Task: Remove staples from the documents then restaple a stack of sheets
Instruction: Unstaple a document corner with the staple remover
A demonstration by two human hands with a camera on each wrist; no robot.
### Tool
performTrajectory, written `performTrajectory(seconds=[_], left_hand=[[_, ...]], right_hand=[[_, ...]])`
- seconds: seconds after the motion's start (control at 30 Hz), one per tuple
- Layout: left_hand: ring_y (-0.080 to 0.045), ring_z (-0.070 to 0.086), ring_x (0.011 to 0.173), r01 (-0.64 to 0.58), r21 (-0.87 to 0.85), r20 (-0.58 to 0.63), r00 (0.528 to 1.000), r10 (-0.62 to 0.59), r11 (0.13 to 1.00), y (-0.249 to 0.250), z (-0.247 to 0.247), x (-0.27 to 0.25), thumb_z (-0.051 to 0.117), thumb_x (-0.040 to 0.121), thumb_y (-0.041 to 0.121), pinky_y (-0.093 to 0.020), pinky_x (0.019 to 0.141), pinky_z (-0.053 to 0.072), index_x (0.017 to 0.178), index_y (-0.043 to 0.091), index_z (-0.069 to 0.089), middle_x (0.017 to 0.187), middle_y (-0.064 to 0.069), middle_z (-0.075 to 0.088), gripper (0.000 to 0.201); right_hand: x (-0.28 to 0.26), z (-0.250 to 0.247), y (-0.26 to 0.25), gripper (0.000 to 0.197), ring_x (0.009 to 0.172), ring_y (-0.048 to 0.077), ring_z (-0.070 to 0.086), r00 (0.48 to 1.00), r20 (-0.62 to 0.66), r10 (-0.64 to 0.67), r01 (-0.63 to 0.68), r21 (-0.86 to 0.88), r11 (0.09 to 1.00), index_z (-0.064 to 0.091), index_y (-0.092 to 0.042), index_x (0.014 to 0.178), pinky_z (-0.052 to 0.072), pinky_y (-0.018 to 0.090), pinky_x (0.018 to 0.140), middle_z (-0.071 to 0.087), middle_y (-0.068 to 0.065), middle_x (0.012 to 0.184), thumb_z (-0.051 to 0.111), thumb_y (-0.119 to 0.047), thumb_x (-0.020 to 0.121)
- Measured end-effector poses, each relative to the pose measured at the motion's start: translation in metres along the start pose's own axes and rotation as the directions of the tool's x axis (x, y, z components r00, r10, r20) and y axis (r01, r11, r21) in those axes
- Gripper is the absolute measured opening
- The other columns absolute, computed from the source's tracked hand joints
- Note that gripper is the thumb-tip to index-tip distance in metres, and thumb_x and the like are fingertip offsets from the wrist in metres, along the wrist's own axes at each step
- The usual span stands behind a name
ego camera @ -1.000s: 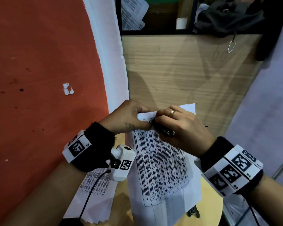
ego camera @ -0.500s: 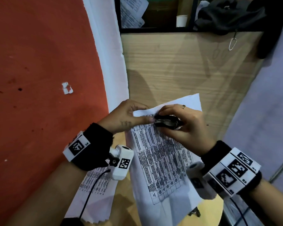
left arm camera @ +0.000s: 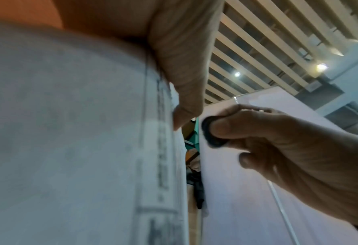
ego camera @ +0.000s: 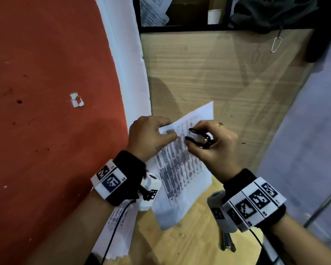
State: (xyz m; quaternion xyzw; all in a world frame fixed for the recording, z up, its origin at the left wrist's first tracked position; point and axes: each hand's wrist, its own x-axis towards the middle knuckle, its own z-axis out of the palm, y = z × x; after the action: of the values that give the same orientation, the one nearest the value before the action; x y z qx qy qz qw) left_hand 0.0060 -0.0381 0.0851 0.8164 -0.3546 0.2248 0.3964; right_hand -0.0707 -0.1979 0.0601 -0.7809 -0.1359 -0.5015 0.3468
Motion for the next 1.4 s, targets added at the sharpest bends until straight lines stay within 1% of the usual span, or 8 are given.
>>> performTrajectory(seconds=[0.13,0.23,0.53,0.7,0.87,1.03,1.27,1.4], left_hand=[[-0.023,0.059,0.059,0.07,0.077,0.06,0.995,-0.074,0.995,-0.014,-0.007,0.004,0.057,0.068,0.042,-0.026,0.055,0.038,0.071,0.026,0.071,0.044,0.007,0.048,0.022],[-0.021,0.057,0.059,0.078,0.096,0.1,0.991,-0.088,0.992,-0.022,-0.009,0.006,0.061,0.067,0.047,-0.024,0.055,0.032,0.075,0.026,0.073,0.041,0.01,0.046,0.026],[-0.02,0.068,0.08,0.088,0.096,0.262,0.959,-0.11,0.992,-0.047,0.002,0.01,0.051,0.067,0.068,-0.039,0.078,0.051,0.09,0.029,0.074,0.083,0.01,0.073,0.05],[-0.022,0.067,0.082,0.111,0.166,0.307,0.938,-0.158,0.98,-0.053,0.011,0.012,0.046,0.062,0.067,-0.04,0.082,0.051,0.086,0.025,0.071,0.08,0.004,0.073,0.054],[-0.023,0.066,0.077,0.088,0.11,0.345,0.931,-0.121,0.99,-0.046,0.019,0.013,0.053,0.058,0.059,-0.042,0.082,0.05,0.08,0.032,0.067,0.074,0.004,0.07,0.038],[-0.014,0.059,0.066,0.035,0.057,0.357,0.933,-0.053,0.998,-0.045,0.016,0.014,0.062,0.059,0.067,-0.031,0.069,0.043,0.075,0.026,0.068,0.069,0.005,0.066,0.044],[-0.021,0.062,0.083,-0.158,0.281,0.345,0.937,0.054,0.946,-0.014,0.022,0.016,0.055,0.077,0.058,-0.035,0.082,0.035,0.092,0.028,0.072,0.083,0.003,0.071,0.037],[-0.019,0.053,0.063,-0.12,0.217,0.278,0.959,0.057,0.969,-0.009,0.019,0.014,0.065,0.078,0.053,-0.029,0.066,0.031,0.081,0.025,0.073,0.053,0.007,0.055,0.029]], right_hand=[[-0.018,0.003,0.021,0.016,0.069,0.008,0.051,0.994,0.06,0.09,-0.08,-0.148,0.986,0.063,-0.006,0.075,0.037,0.018,0.064,0.064,0.004,0.072,0.071,-0.013,0.063],[-0.035,0.009,0.044,0.016,0.066,0.021,0.055,0.973,0.136,0.188,-0.155,-0.225,0.962,0.062,-0.006,0.073,0.037,0.028,0.062,0.062,0.007,0.07,0.067,-0.016,0.062],[-0.053,0.019,0.074,0.025,0.074,0.033,0.058,0.904,0.244,0.35,-0.263,-0.328,0.907,0.063,0.0,0.082,0.046,0.036,0.066,0.062,0.013,0.076,0.077,-0.003,0.062],[-0.041,0.018,0.064,0.033,0.091,0.013,0.049,0.937,0.277,0.213,-0.161,-0.2,0.966,0.062,0.0,0.089,0.033,0.002,0.074,0.057,0.015,0.107,0.077,-0.005,0.06],[-0.016,0.012,0.052,0.038,0.114,0.0,0.043,0.878,0.451,0.161,-0.099,-0.158,0.982,0.065,-0.008,0.095,0.043,0.016,0.079,0.033,0.003,0.142,0.08,-0.007,0.059],[0.0,0.005,0.043,0.04,0.087,0.024,0.058,0.846,0.483,0.226,-0.145,-0.199,0.969,0.066,-0.006,0.092,0.046,0.034,0.074,0.06,0.006,0.093,0.08,-0.01,0.055],[0.002,0.0,0.026,0.037,0.085,0.021,0.058,0.85,0.467,0.244,-0.163,-0.208,0.964,0.066,-0.006,0.088,0.044,0.03,0.074,0.062,0.007,0.089,0.083,-0.01,0.055],[0.005,-0.006,0.023,0.035,0.084,0.021,0.057,0.859,0.457,0.232,-0.133,-0.239,0.962,0.066,-0.006,0.087,0.039,0.017,0.067,0.062,0.007,0.088,0.082,-0.011,0.055]])
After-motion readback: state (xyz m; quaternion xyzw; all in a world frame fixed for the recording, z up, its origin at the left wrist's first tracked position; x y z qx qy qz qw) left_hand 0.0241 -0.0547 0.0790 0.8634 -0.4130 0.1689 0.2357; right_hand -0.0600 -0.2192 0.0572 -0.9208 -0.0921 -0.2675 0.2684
